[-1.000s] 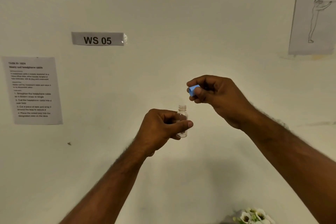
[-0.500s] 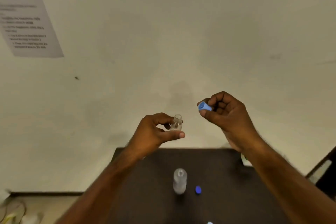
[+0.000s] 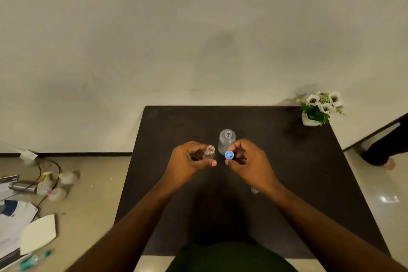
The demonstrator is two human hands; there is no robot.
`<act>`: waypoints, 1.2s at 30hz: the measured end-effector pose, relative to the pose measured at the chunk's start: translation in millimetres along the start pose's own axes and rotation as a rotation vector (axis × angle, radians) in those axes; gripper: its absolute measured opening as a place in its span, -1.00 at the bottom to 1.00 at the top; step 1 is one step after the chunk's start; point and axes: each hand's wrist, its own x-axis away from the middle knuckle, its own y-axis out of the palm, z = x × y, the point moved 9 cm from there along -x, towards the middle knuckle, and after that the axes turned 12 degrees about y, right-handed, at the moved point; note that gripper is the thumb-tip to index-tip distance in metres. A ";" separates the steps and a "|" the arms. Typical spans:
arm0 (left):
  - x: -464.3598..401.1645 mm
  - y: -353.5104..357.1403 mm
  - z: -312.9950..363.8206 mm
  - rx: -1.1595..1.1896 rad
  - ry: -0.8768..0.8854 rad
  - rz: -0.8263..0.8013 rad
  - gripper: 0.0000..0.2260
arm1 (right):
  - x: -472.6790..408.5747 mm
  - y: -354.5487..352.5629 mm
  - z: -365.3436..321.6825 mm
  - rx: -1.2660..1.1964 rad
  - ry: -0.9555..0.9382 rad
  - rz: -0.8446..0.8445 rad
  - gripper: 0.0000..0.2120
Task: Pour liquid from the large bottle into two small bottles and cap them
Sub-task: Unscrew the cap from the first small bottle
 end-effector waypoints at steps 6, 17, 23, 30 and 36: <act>13.0 21.1 -53.8 -0.038 -0.064 -0.065 -0.64 | -3.5 47.1 64.8 0.078 0.166 0.007 -0.76; 36.8 61.1 -143.5 -0.236 -0.204 -0.222 -0.65 | -15.9 97.4 135.3 0.311 0.318 -0.001 -0.85; 38.2 73.7 -154.9 -0.266 -0.186 -0.218 -0.68 | -16.9 111.3 155.7 0.349 0.341 -0.046 -0.85; 43.9 83.1 -168.0 -0.327 -0.156 -0.270 -0.72 | -24.4 128.0 163.4 0.368 0.364 -0.072 -0.86; 44.8 83.1 -178.2 -0.324 -0.155 -0.250 -0.72 | -28.3 130.0 169.1 0.387 0.363 -0.079 -0.85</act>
